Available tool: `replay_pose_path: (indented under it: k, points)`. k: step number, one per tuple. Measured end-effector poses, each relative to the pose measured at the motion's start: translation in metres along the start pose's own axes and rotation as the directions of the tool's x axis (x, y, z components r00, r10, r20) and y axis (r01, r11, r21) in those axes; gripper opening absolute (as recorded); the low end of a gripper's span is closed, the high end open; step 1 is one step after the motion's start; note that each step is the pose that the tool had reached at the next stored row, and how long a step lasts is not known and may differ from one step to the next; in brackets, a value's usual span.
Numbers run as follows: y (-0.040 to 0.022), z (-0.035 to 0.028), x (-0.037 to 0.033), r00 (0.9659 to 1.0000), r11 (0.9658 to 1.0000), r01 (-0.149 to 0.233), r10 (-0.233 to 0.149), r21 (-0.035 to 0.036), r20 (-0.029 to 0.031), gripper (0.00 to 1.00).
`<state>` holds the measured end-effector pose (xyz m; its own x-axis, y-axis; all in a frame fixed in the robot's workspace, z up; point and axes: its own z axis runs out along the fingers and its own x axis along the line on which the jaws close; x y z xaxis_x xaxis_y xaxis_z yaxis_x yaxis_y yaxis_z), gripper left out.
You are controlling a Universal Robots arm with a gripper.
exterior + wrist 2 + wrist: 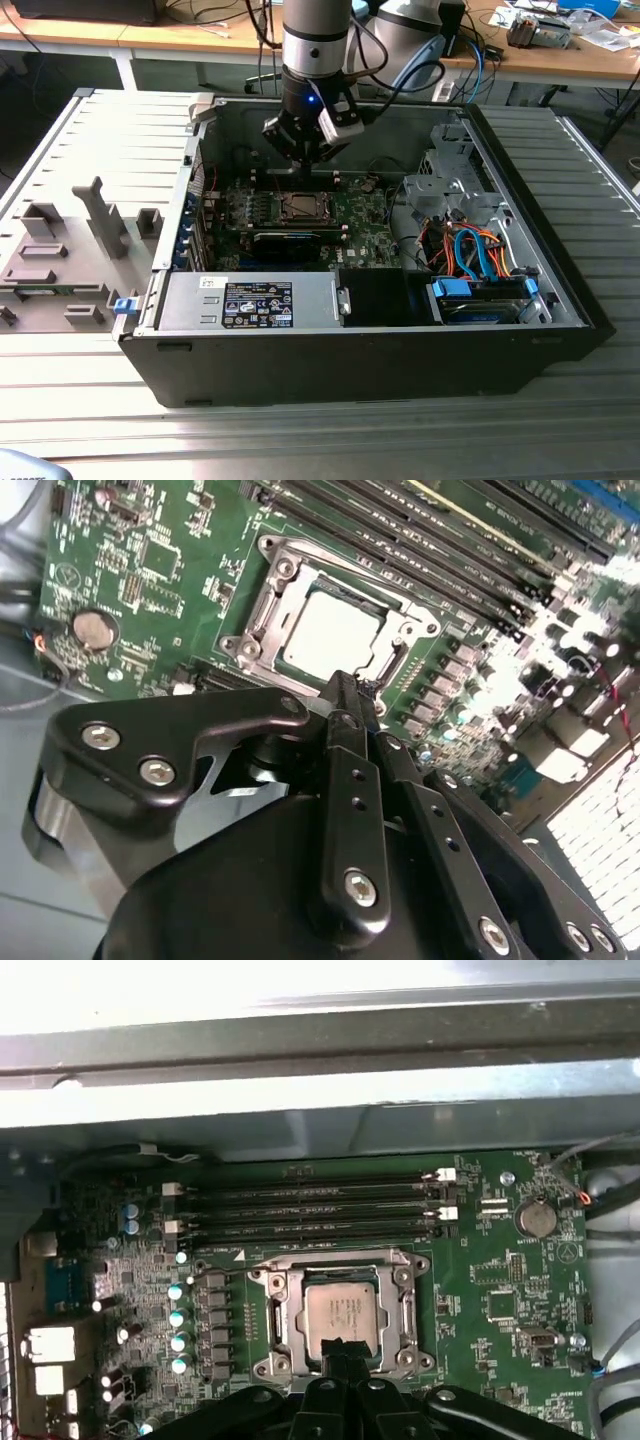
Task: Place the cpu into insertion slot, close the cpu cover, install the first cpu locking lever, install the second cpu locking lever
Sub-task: 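Install the first cpu locking lever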
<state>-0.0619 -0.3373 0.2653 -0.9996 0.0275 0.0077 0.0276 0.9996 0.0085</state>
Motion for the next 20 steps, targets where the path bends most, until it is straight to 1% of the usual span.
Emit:
replay_pose_path:
  k: [3, 4, 6, 7, 8, 9, 12, 13, 16, 17, 19, 20]
  points:
    - [0.0000, 0.0001, 0.0000, 1.0000, 1.0000, 0.009, -0.009, 0.0000, 0.0000, 0.11]
    - [0.0000, 0.0001, 0.0020, 1.0000, 1.0000, 0.009, -0.009, -0.0002, 0.0001, 0.11]
    - [-0.0002, 0.0001, 0.0084, 1.0000, 1.0000, 0.009, -0.009, -0.0001, 0.0000, 0.11]
    - [-0.0003, 0.0001, 0.0099, 1.0000, 1.0000, 0.009, -0.009, -0.0001, 0.0001, 0.11]
    - [-0.0004, 0.0002, 0.0141, 1.0000, 1.0000, 0.009, -0.009, -0.0008, 0.0002, 0.11]
    - [-0.0005, 0.0002, 0.0166, 1.0000, 1.0000, 0.009, -0.009, -0.0014, 0.0002, 0.11]
    - [-0.0007, 0.0002, 0.0270, 1.0000, 0.9999, 0.009, -0.009, -0.0089, 0.0007, 0.11]
    - [-0.0009, 0.0003, 0.0326, 1.0000, 0.9999, 0.009, -0.009, -0.0133, 0.0009, 0.11]
    - [-0.0012, 0.0004, 0.0436, 1.0000, 0.9998, 0.009, -0.009, -0.0201, 0.0017, 0.11]
    - [-0.0013, 0.0004, 0.0470, 1.0000, 0.9997, 0.009, -0.009, -0.0222, 0.0018, 0.11]
    - [-0.0014, 0.0004, 0.0528, 1.0000, 0.9995, 0.009, -0.009, -0.0293, 0.0016, 0.11]
    - [-0.0015, 0.0005, 0.0582, 0.9999, 0.9991, 0.010, -0.010, -0.0419, 0.0015, 0.11]
